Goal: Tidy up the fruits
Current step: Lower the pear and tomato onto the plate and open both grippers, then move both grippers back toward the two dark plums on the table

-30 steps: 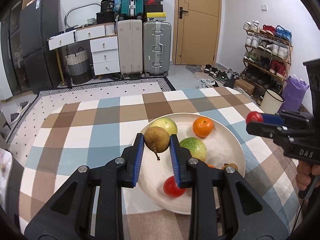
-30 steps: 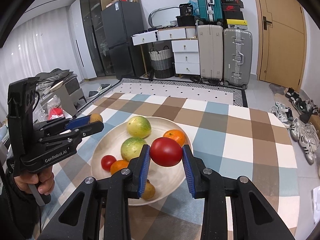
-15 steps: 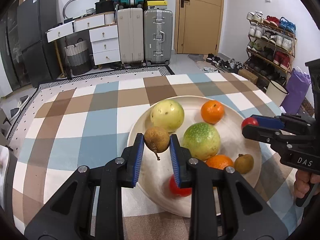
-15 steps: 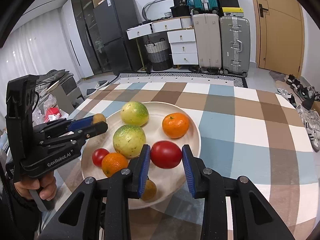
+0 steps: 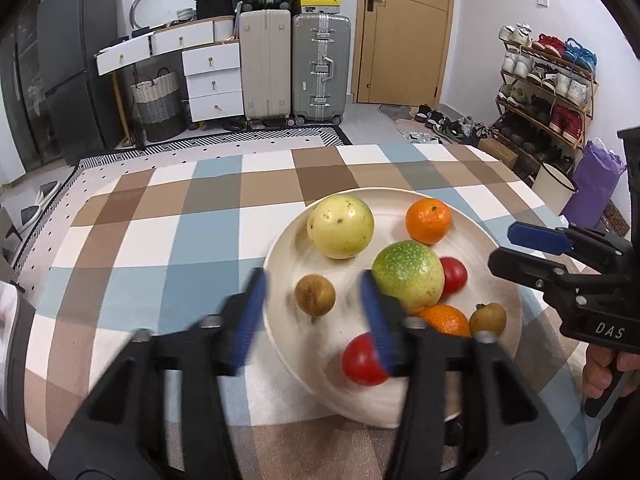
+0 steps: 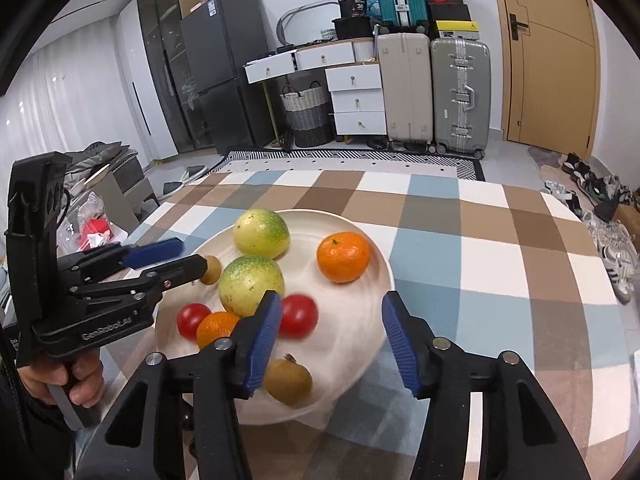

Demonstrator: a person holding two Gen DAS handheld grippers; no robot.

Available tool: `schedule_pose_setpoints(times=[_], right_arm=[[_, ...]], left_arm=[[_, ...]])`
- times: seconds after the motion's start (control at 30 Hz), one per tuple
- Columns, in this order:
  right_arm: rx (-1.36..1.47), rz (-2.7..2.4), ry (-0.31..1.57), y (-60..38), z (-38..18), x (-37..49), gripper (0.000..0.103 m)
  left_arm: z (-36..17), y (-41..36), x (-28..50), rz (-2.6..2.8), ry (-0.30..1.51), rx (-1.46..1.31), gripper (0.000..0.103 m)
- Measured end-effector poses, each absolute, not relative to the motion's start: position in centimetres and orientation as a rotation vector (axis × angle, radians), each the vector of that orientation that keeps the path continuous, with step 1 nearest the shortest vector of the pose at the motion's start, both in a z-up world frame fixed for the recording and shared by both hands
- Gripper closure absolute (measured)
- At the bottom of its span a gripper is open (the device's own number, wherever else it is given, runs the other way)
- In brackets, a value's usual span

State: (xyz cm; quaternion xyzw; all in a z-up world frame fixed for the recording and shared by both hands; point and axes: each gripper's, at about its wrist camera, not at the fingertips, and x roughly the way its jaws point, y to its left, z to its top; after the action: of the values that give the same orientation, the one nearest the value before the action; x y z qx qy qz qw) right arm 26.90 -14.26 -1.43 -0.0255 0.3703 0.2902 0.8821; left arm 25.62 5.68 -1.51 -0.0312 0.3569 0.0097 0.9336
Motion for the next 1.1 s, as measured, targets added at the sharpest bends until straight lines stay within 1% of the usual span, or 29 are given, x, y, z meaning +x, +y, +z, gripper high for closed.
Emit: schedule_pose_setpoints(times=[0.03,0.07,0.1,0.13,0.17,0.23,0.27,0.3,0.67,0.83,1.1], right_arm=[[-0.052,0.603,0.771,-14.5,-1.3,26.7,0.037],[-0.051,0.605,0.769,-14.7,-1.1,26.5,0.030],[-0.050,0.606,0.764,-14.9,-0.9,26.2,0.021],[-0.042,0.603,0.750,-15.3,-0.5,25.8,0.015],[-0.034,0.602,0.741,-15.6,-0.1,25.5,0.012],[-0.018,0.599,0.731,-16.1,0.6,25.0,0.002],[-0.011,0.598,0.727,-16.3,0.8,24.7,0.001],[-0.005,0.601,0.725,-16.4,1.1,24.4,0.001],[-0.056,0.626,0.767,-17.3,0.6,20.3,0.001],[-0.067,0.664,0.802,-16.9,-0.4,19.0,0.001],[-0.155,0.693,0.876,-14.7,-2.7,18.4,0.000]], left_arm=[[-1.3,5.8,25.3,0.021,0.725,-0.072,0.031],[-1.1,5.8,24.8,0.024,0.718,-0.081,0.020],[-0.8,5.9,24.3,0.026,0.709,-0.088,0.019],[-0.6,5.9,23.9,0.025,0.704,-0.090,0.019],[-0.3,5.9,23.4,0.023,0.702,-0.090,0.018],[0.1,5.8,22.3,0.025,0.694,-0.087,0.013],[0.3,5.7,21.7,0.024,0.686,-0.086,0.004],[0.5,5.6,21.0,0.026,0.679,-0.085,0.000],[1.7,4.5,16.2,0.018,0.657,-0.075,0.000],[0.9,3.2,14.4,-0.004,0.676,-0.039,0.000],[-0.5,2.0,14.4,-0.032,0.716,0.001,0.000]])
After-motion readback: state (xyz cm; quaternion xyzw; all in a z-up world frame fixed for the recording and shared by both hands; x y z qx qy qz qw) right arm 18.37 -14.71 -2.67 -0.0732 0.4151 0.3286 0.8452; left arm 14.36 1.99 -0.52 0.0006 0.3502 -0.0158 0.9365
